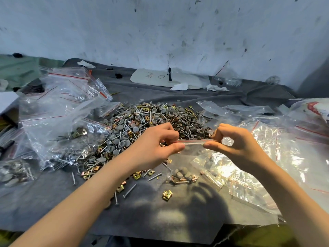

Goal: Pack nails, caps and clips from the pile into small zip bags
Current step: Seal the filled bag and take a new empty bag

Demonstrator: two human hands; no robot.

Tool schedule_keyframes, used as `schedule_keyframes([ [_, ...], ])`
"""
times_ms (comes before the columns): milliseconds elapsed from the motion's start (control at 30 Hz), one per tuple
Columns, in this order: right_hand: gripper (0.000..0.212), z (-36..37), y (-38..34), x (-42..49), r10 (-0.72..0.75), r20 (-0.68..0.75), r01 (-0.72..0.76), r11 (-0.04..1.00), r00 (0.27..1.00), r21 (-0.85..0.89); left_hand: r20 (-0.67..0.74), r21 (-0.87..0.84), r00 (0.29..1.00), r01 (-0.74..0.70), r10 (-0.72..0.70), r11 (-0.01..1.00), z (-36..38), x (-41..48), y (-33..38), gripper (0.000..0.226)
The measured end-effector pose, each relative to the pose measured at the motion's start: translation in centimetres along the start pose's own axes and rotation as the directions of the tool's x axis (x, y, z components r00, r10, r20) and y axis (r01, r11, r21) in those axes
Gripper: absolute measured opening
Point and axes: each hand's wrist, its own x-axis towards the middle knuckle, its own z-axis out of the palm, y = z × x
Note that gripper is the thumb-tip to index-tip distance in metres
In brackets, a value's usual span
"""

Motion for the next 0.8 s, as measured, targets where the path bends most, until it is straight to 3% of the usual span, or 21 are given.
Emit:
schedule_keyframes([
  [100,0.027,0.0,-0.1,-0.1,0.099,0.079,-0.112,0.977,0.992,0.179,-0.003,-0.067,1.0,-0.015,0.015,0.998,0.2,0.1,-0.3,0.028],
  [167,0.023,1.0,-0.2,-0.2,0.079,0.115,-0.107,0.961,0.99,0.257,0.015,-0.04,0.999,-0.046,0.047,0.998,0.8,0.2,0.0,0.022],
  [267,0.025,2.5,-0.5,-0.4,0.043,0.091,-0.066,0.962,0.995,0.266,0.003,0.051,0.996,-0.094,0.094,0.994,1.8,0.5,0.4,0.021],
  [400,0.011,1.9,-0.4,-0.1,0.025,0.048,-0.038,0.958,0.999,0.283,0.0,0.011,0.992,-0.128,0.128,0.992,1.6,0.5,0.4,0.027],
  [533,0.009,1.4,-0.6,0.1,0.051,0.043,-0.063,0.931,0.998,0.36,0.014,-0.138,0.998,-0.057,0.059,0.989,1.0,-0.1,-0.5,0.029],
  [633,0.011,1.7,-0.3,0.3,0.164,-0.018,-0.134,0.862,0.986,0.488,0.004,-0.289,1.0,0.0,0.002,0.957,1.6,-0.3,-0.9,0.032],
  [800,0.015,2.9,0.4,-0.1,0.291,-0.09,-0.189,0.796,0.952,0.576,0.069,-0.322,0.985,0.171,-0.157,0.931,4.3,-0.3,-1.5,0.018],
])
